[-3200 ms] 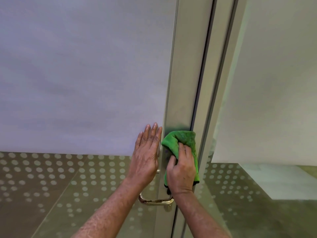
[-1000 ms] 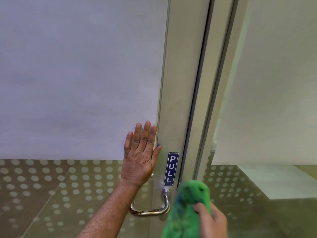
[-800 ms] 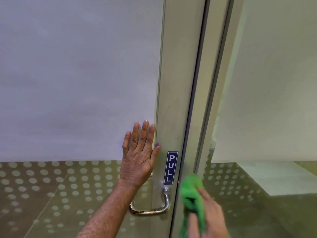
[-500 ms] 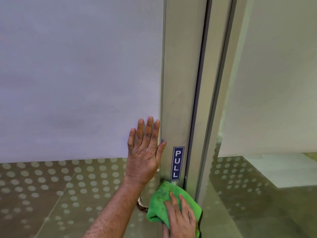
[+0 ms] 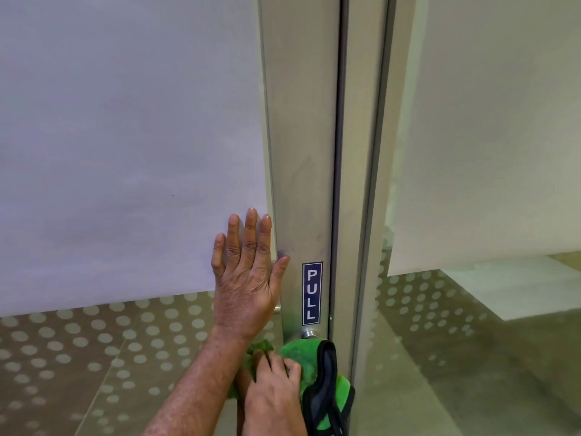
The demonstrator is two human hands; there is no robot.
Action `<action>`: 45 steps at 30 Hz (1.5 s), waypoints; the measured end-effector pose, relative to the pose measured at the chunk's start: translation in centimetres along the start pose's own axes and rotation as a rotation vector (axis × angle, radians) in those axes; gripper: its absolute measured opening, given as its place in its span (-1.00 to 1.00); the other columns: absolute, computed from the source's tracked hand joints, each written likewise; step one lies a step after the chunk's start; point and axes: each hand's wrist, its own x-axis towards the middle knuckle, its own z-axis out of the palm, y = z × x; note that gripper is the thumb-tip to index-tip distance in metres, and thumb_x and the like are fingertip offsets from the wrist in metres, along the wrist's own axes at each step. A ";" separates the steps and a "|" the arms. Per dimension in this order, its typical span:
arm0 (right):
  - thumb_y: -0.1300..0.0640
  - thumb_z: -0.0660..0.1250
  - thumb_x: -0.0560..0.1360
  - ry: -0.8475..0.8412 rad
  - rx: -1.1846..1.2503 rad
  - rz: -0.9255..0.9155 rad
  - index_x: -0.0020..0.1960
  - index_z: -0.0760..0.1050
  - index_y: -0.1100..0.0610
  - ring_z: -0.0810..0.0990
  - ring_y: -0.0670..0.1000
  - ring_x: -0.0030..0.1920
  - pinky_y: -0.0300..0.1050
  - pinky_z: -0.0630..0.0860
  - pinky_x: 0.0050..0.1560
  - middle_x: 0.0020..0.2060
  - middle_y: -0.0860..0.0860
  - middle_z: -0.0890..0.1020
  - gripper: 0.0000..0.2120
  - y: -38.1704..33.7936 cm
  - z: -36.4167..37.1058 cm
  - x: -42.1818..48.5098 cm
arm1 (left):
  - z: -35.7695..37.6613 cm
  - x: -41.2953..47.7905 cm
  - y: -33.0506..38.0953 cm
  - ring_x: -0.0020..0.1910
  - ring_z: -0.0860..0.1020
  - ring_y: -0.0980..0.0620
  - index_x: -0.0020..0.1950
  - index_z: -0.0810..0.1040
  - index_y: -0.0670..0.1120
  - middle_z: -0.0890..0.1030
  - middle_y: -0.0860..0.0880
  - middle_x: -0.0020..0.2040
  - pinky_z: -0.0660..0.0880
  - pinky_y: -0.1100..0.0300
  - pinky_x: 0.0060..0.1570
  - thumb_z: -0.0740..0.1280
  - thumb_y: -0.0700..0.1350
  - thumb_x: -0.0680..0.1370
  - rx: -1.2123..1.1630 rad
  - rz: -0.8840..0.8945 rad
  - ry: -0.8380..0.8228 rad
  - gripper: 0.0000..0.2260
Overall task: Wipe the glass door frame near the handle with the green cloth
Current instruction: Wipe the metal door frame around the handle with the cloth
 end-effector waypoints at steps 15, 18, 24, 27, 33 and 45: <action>-0.12 0.23 0.39 0.049 0.170 -0.158 0.02 0.52 -0.30 0.56 -0.11 0.21 -0.14 0.37 0.05 0.22 -0.18 0.66 -0.77 8.9 -0.6 -3.8 | 0.0 0.0 0.1 0.70 -0.19 -0.03 0.70 -0.11 -0.01 -0.22 0.05 0.72 -0.26 0.00 0.64 -0.05 0.18 0.74 0.004 -0.003 0.038 -0.42; -0.03 0.32 -0.02 0.054 0.290 -0.027 -0.07 0.63 -0.22 0.53 -0.08 0.13 -0.16 0.28 0.03 0.03 -0.14 0.74 -0.49 5.6 -0.3 -3.1 | 0.0 0.0 0.2 0.70 -0.17 -0.03 0.70 -0.10 -0.01 -0.20 0.04 0.72 -0.25 0.00 0.65 -0.04 0.17 0.74 -0.001 -0.004 0.046 -0.42; -0.04 0.30 0.03 0.009 0.177 -0.071 -0.18 0.69 -0.09 0.73 -0.03 -0.07 -0.07 0.27 0.01 -0.09 -0.11 0.74 -0.61 1.6 0.1 -0.9 | 0.2 0.0 0.1 0.70 -0.18 -0.04 0.70 -0.12 -0.01 -0.20 0.02 0.72 -0.25 -0.01 0.65 -0.03 0.20 0.73 0.017 -0.001 0.038 -0.40; -0.10 0.36 0.00 -0.033 0.125 -0.174 -0.05 0.66 -0.17 0.69 -0.09 -0.01 -0.11 0.31 0.09 -0.06 -0.18 0.70 -0.50 3.6 0.1 -1.4 | 0.3 0.0 0.1 0.70 -0.19 -0.03 0.70 -0.13 -0.01 -0.22 0.03 0.72 -0.26 -0.01 0.65 -0.04 0.21 0.73 0.026 -0.006 0.040 -0.39; 0.00 0.40 0.06 -0.078 0.112 -0.257 0.17 0.48 -0.23 0.64 -0.11 0.10 -0.09 0.54 0.01 0.08 -0.21 0.67 -0.35 9.5 -1.3 -2.5 | 0.3 0.0 0.0 0.70 -0.19 -0.03 0.70 -0.12 -0.01 -0.20 0.04 0.72 -0.25 -0.01 0.64 -0.04 0.20 0.73 0.009 -0.004 0.047 -0.40; 0.20 0.10 0.39 -0.060 0.265 0.082 -0.09 0.48 0.02 0.49 0.09 -0.07 0.06 0.29 0.14 -0.23 -0.02 0.56 -0.78 2.0 -2.2 1.3 | 0.2 0.0 0.0 0.70 -0.20 -0.02 0.70 -0.11 -0.02 -0.21 0.04 0.72 -0.27 0.00 0.64 -0.04 0.21 0.73 0.004 0.005 0.037 -0.39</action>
